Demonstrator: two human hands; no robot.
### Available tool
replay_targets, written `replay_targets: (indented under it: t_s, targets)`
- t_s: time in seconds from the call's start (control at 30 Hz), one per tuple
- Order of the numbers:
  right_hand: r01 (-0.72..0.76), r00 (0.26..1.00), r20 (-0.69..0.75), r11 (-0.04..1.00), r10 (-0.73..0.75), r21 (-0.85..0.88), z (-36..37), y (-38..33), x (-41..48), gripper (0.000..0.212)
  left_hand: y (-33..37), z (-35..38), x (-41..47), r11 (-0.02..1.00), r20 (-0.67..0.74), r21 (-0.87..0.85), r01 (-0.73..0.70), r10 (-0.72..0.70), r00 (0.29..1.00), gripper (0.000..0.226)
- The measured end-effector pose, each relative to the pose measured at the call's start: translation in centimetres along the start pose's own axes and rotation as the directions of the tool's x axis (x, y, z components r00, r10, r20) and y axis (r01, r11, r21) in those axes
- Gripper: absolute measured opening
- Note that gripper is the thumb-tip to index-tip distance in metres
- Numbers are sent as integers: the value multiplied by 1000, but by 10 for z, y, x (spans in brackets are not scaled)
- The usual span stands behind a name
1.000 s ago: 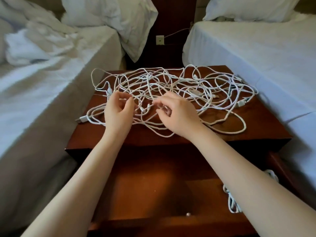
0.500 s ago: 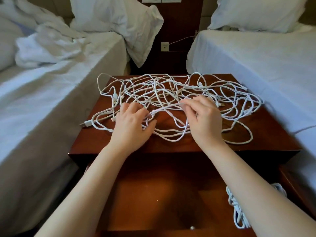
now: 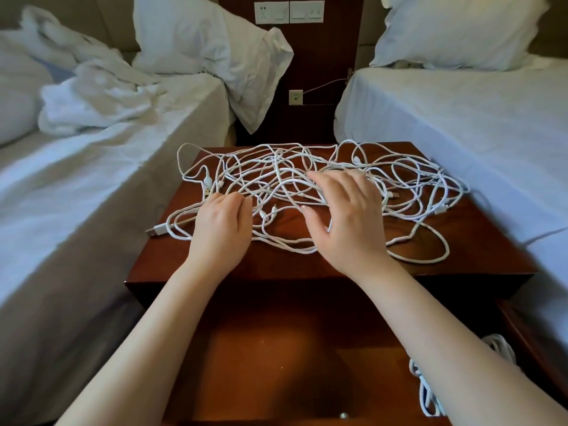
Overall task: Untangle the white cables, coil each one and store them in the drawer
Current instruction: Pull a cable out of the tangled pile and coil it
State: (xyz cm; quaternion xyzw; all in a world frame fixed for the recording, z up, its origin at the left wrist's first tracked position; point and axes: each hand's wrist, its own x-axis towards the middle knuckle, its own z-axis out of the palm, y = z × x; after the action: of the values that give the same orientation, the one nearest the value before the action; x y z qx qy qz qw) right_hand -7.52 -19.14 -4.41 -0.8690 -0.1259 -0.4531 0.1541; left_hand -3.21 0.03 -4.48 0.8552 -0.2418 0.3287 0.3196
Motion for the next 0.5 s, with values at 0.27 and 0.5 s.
replay_targets:
  t_s: [0.27, 0.5]
  targets:
    - [98, 994, -65, 979, -88, 177, -4, -7, 4, 27, 15, 2, -4, 993, 143, -94, 66, -52, 988, 45]
    - [-33, 988, -137, 958, 74, 286, -13, -6, 10, 18, 35, -2, -8, 958, 278, -284, 51, 31, 960, 34]
